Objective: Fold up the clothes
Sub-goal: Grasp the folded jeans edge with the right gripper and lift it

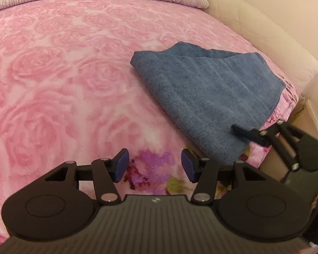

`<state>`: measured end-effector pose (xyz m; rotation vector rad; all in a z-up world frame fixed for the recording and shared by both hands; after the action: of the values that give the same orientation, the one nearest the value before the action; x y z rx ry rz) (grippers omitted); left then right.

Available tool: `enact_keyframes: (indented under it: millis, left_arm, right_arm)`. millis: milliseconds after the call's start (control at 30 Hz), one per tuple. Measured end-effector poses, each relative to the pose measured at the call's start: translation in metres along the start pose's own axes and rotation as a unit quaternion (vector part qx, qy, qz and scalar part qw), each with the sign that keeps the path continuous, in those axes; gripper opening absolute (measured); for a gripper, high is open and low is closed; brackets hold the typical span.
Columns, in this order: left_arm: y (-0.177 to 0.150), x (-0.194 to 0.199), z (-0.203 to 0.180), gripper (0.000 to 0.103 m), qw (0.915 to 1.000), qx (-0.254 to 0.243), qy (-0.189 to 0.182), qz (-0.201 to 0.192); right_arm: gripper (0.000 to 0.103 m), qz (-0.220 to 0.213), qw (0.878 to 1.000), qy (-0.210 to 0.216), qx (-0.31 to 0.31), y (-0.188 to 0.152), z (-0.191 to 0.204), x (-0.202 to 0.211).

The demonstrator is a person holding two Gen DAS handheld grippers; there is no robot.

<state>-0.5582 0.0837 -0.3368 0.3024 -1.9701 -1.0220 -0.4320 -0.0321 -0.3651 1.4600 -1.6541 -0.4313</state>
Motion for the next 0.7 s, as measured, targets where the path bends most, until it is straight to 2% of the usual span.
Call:
enact_keyframes:
  millis: [100, 200, 233, 267, 400, 467, 533, 600, 667, 700]
  left_arm:
    - [-0.001, 0.001, 0.000, 0.049, 1.0000, -0.003, -0.001, 0.000]
    - [0.000, 0.003, 0.002, 0.049, 1.0000, -0.001, -0.001, 0.000]
    - [-0.001, 0.003, 0.001, 0.049, 1.0000, -0.002, 0.000, 0.000]
    - [0.000, 0.004, 0.000, 0.049, 1.0000, -0.005, 0.001, 0.001]
    - [0.010, 0.006, -0.002, 0.049, 0.9999, -0.014, 0.002, -0.007]
    - [0.020, 0.006, -0.005, 0.049, 0.9997, -0.016, -0.003, -0.017]
    - [0.031, 0.003, -0.012, 0.049, 0.9993, -0.021, -0.011, -0.028]
    - [0.043, -0.002, -0.023, 0.049, 0.9984, -0.032, -0.022, -0.040]
    - [0.055, -0.011, -0.038, 0.049, 0.9969, -0.044, -0.040, -0.051]
    - [0.060, -0.016, -0.046, 0.049, 0.9959, -0.051, -0.050, -0.056]
  right_arm:
    - [0.054, -0.007, 0.998, 0.003, 0.066, -0.005, 0.017, -0.005]
    - [0.053, -0.014, 0.996, -0.003, 0.087, -0.005, 0.023, -0.007]
    - [0.048, -0.015, 0.996, -0.004, 0.085, -0.004, 0.022, -0.007]
    - [0.038, -0.016, 0.997, -0.003, 0.082, -0.004, 0.021, -0.008]
    - [0.018, -0.017, 1.000, 0.009, -0.007, 0.003, -0.004, -0.006]
    - [0.013, -0.019, 0.992, 0.022, -0.120, 0.006, -0.034, -0.004]
    - [0.012, -0.032, 0.966, 0.037, -0.253, 0.004, -0.076, 0.003]
    - [0.012, -0.051, 0.931, 0.037, -0.359, -0.005, -0.119, 0.010]
    - [0.013, -0.070, 0.888, 0.028, -0.453, -0.020, -0.166, 0.016]
    - [0.013, -0.077, 0.860, 0.019, -0.504, -0.033, -0.188, 0.022]
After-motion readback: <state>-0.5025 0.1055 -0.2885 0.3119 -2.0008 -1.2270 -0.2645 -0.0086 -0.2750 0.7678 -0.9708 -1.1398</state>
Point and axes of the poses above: each gripper's, at about its wrist camera, not at the fingertips, and x roughly against the way its jaws point, z to its left, y to its top, the point moved 3 cm from there along -x, roughly the way its jaws point, and after that the axes turned 14 degrees about -z, right-handed, at the moved point
